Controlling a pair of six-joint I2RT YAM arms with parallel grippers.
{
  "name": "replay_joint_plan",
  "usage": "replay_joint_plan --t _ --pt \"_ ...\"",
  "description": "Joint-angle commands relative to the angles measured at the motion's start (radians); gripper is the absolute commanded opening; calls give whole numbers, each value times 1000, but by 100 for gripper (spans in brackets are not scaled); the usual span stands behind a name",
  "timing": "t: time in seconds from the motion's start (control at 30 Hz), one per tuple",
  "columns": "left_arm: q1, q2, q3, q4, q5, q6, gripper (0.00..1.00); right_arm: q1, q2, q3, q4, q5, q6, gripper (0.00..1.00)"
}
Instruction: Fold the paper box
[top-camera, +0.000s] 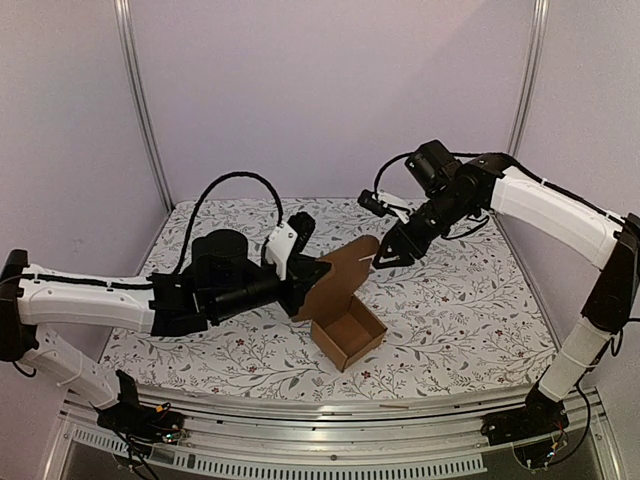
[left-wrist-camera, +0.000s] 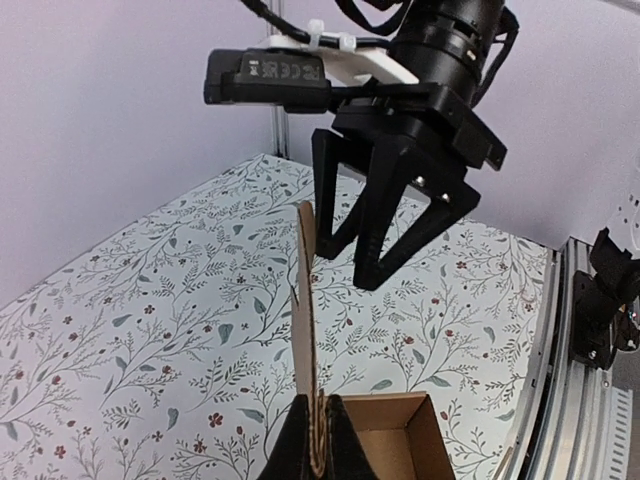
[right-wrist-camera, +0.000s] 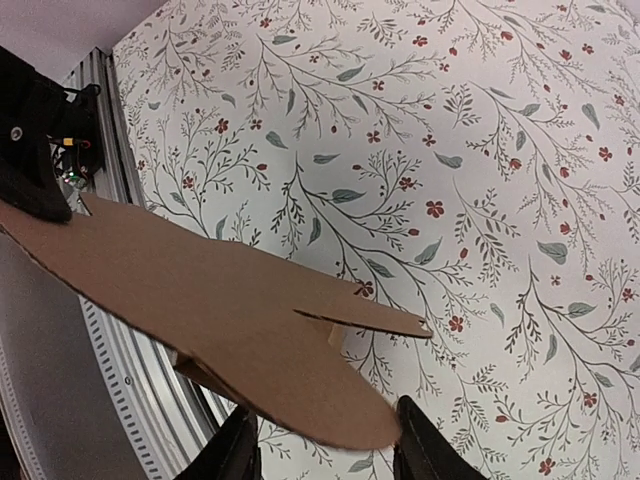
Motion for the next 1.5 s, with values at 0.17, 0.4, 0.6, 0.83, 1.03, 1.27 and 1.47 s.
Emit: replay_joint_plan --t 0.17,0.4,0.6,0.83,1.03,1.27,1.47 --pt "56 -134 24 -231 414 97 0 -148 -170 -7 -132 -176 -352 47" --pt "58 -157 26 -256 442 106 0 -134 -144 -28 -110 -132 -396 45" --pt "58 -175 -4 -192 422 83 0 -40 -130 -89 -97 -98 -444 43" --pt "56 -175 -8 -195 399 82 0 -13 -155 -89 -100 -176 -461 42" --pt "56 -163 -10 -173 372 74 0 20 -150 -81 -110 -215 -464 42" --pt "56 -136 1 -152 396 63 0 64 -151 -81 -145 -293 -506 48" --pt "49 -105 27 -168 466 61 0 74 -133 -60 -140 -322 -495 49"
